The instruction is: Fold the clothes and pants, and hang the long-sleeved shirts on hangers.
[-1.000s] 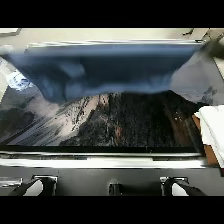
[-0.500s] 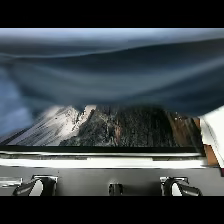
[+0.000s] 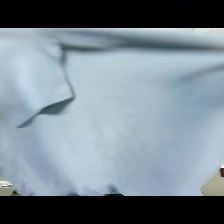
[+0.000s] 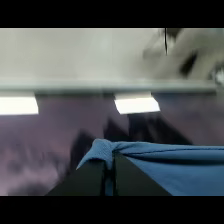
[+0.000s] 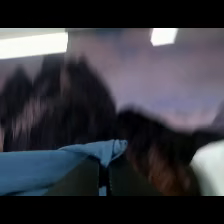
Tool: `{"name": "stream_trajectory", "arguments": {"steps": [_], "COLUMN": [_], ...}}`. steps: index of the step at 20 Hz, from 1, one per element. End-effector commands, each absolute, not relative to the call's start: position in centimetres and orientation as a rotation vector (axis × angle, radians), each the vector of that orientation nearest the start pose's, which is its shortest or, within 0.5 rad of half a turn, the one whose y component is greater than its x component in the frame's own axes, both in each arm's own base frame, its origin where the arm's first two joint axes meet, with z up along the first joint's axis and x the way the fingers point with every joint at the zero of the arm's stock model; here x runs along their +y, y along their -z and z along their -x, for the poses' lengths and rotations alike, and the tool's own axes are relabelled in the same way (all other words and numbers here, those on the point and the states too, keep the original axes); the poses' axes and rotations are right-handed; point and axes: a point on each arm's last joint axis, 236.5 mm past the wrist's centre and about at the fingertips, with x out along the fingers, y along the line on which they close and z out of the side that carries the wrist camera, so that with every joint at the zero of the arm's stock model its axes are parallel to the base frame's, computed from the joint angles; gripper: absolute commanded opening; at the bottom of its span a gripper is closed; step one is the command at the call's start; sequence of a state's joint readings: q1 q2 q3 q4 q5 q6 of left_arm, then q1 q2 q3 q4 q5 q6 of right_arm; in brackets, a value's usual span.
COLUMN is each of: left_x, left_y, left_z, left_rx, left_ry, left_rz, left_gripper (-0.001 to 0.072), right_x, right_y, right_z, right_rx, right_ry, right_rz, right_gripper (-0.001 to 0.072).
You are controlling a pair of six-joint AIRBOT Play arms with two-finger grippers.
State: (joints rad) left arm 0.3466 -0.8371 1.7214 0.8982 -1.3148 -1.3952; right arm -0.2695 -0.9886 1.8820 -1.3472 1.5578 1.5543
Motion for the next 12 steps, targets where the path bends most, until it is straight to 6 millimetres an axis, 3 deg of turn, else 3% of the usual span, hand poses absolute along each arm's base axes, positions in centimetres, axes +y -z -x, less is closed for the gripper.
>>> {"name": "stream_trajectory", "arguments": {"steps": [1, 3, 4, 6, 8, 10, 12], "left_x": [-4.1, -4.9, -5.4, -5.8, -5.3, -4.6, -4.0], "left_y": [-23.2, -14.0, -10.5, -5.2, -2.8, -2.1, -2.2], "left_z": [-36.2, -38.5, -39.6, -42.5, -46.1, -49.7, -52.8], "left_rx": [0.74, 0.869, 0.909, 0.956, 0.929, 0.895, 0.855], "left_ry": [0.329, 0.308, 0.288, 0.247, 0.201, 0.177, 0.168], "left_rz": [0.374, 0.454, 0.48, 0.51, 0.544, 0.57, 0.562], "left_gripper": [0.002, 0.002, 0.002, 0.002, 0.002, 0.002, 0.0021], "right_x": [-2.1, -1.3, -0.3, 1.5, 2.2, 1.3, 0.2], "right_y": [-16.8, -8.7, -5.0, -0.3, 1.5, 1.0, -0.5], "right_z": [-35.2, -37.1, -38.2, -41.3, -46.5, -51.8, -55.7], "right_rx": [1.187, 1.301, 1.338, 1.347, 1.224, 1.051, 0.886], "right_ry": [-0.05, -0.066, -0.07, -0.081, -0.051, 0.012, 0.063], "right_rz": [-0.344, -0.403, -0.391, -0.333, -0.335, -0.394, -0.454], "right_gripper": [0.0033, 0.0033, 0.0033, 0.0033, 0.0035, 0.0035, 0.0035]}}
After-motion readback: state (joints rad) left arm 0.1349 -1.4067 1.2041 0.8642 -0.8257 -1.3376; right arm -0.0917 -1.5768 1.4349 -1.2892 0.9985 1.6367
